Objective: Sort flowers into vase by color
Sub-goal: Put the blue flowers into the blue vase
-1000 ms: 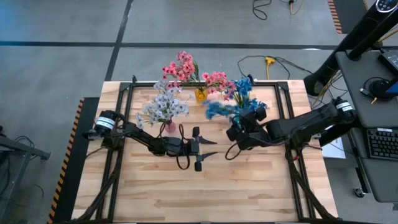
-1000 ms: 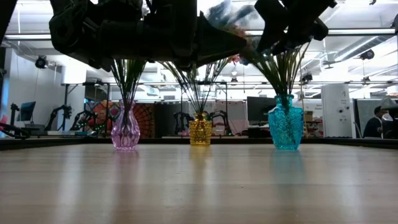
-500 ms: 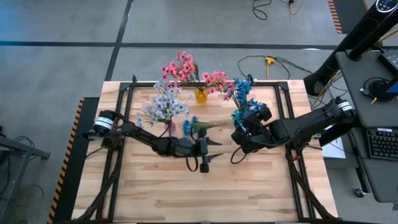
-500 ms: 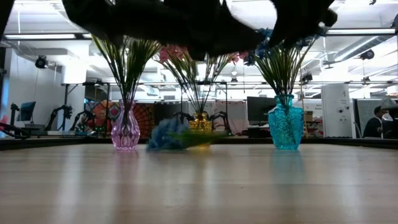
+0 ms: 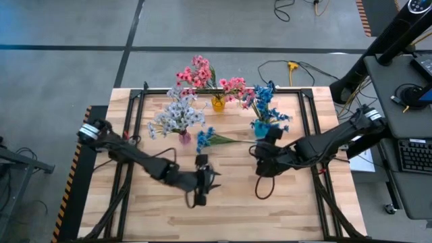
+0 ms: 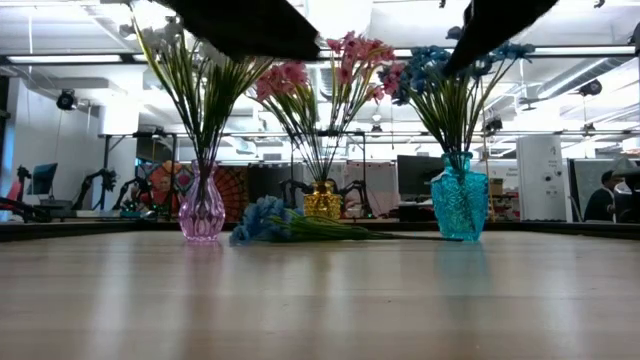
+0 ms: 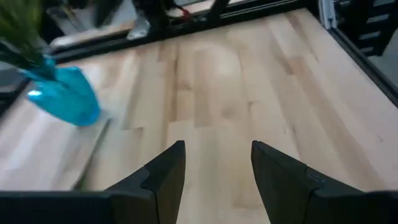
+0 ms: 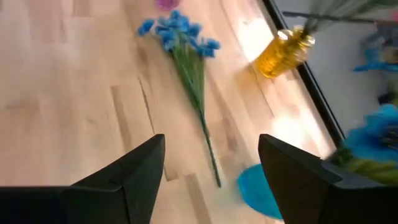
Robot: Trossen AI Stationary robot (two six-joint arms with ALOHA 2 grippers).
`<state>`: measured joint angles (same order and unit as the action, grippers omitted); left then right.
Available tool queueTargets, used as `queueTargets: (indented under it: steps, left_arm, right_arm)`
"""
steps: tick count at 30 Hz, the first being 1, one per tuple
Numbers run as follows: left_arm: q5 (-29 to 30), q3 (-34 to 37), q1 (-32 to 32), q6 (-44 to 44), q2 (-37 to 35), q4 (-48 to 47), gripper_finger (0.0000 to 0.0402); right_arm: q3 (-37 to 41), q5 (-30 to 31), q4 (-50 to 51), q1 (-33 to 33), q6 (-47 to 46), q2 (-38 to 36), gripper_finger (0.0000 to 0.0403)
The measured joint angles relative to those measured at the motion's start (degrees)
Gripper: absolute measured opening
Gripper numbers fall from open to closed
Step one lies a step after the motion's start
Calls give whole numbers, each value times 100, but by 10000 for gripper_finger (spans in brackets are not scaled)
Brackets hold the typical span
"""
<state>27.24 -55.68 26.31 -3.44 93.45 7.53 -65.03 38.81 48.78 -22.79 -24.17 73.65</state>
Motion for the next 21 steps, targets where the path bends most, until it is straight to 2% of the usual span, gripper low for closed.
queueTargets:
  steps: [6, 8, 15, 21]
  left_arm:
    - [1671, -11, 744, -27, -769, -996, 167]
    - [2069, -6, 954, -54, -973, -1286, 167]
    - [2217, 18, 1079, -9, -1424, -1906, 167]
    - [2666, 113, 1102, 57, -1652, -2315, 167]
  right_arm:
    - [115, -30, -261, -113, 188, 182, 246]
    - [94, -111, -290, -178, 214, 286, 247]
    - [30, -179, -1451, -270, 717, 978, 242]
    - [-682, -160, -1652, 95, 1199, 1909, 235]
